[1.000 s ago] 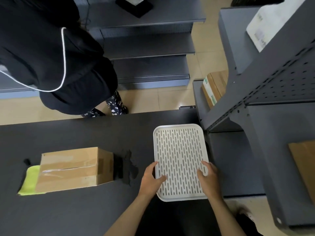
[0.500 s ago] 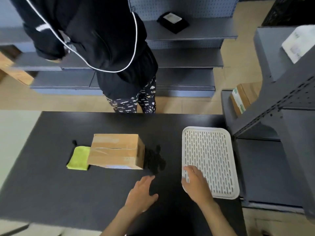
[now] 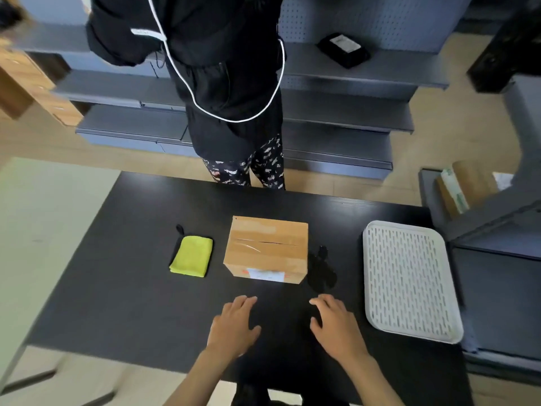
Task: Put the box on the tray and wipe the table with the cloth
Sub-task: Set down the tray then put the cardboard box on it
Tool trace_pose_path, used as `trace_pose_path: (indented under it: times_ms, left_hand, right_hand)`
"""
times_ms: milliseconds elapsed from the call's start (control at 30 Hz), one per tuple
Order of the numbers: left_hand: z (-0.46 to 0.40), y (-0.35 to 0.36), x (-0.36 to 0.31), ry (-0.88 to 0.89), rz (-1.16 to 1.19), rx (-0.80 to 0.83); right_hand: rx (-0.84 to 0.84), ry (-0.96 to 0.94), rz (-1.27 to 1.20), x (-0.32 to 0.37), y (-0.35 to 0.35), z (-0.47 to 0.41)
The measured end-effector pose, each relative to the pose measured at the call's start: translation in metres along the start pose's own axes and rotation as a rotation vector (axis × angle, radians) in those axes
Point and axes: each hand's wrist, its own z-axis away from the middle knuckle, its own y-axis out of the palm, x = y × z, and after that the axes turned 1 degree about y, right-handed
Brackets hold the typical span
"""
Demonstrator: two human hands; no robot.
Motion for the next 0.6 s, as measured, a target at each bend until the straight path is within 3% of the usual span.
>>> trace_pose_path:
  times_ms: [233, 600]
  left_hand:
    - [-0.006, -0.031, 0.056, 0.052, -0.033, -0.057]
    - [-0.031, -0.11, 0.065, 0.144, 0.122, -0.281]
  right_hand:
    - [-0.069, 0.002, 0.033, 0.06, 0.005, 0.004]
    - [-0.427, -0.015, -0.059, 0.094, -0.051, -0.027]
